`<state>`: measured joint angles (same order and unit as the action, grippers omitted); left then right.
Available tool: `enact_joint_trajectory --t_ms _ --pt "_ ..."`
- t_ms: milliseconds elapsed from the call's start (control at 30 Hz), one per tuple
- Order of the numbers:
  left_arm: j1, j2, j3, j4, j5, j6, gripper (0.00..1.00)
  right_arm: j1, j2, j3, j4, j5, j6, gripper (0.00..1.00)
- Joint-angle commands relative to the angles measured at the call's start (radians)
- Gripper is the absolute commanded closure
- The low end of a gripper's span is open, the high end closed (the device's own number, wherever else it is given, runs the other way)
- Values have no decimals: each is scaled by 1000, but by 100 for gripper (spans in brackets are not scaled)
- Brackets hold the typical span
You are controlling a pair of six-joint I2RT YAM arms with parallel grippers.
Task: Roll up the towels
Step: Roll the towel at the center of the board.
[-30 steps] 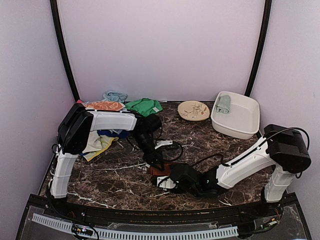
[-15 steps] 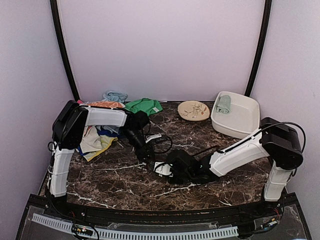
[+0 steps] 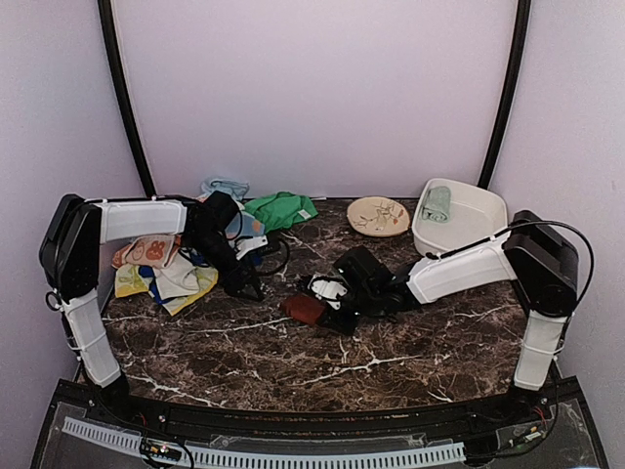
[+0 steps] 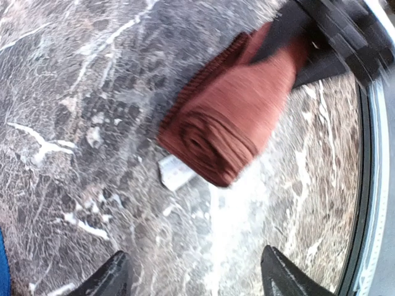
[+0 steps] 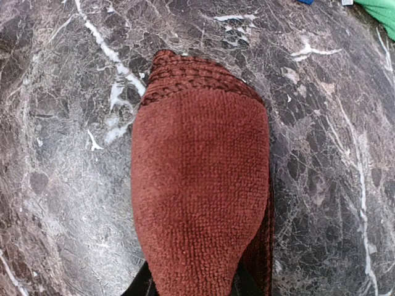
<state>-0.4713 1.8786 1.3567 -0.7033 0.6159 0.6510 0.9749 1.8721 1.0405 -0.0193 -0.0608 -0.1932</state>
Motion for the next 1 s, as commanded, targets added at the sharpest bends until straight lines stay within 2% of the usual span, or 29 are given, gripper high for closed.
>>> enact_joint_trajectory --t_ms 0,267,433,533,667,800,967 --pt "-6 -66 -67 7 -18 66 29 -56 80 4 -132 -204 142 86" --pt "-14 -28 -81 -8 32 13 37 -70 155 38 -140 -307 251 92" --pt "-44 -57 -134 52 70 -23 38 -107 156 25 -70 -410 385 93" --pt "-104 -99 -181 132 -26 1 38 -122 167 43 -37 -481 445 94" --pt "-192 -188 -234 256 -180 83 34 -123 201 73 -75 -495 445 95" --pt "-253 -295 -343 468 -256 195 30 -125 224 66 -73 -511 450 95" --pt "-325 -246 -353 537 -365 296 31 -131 233 51 -37 -549 469 96"
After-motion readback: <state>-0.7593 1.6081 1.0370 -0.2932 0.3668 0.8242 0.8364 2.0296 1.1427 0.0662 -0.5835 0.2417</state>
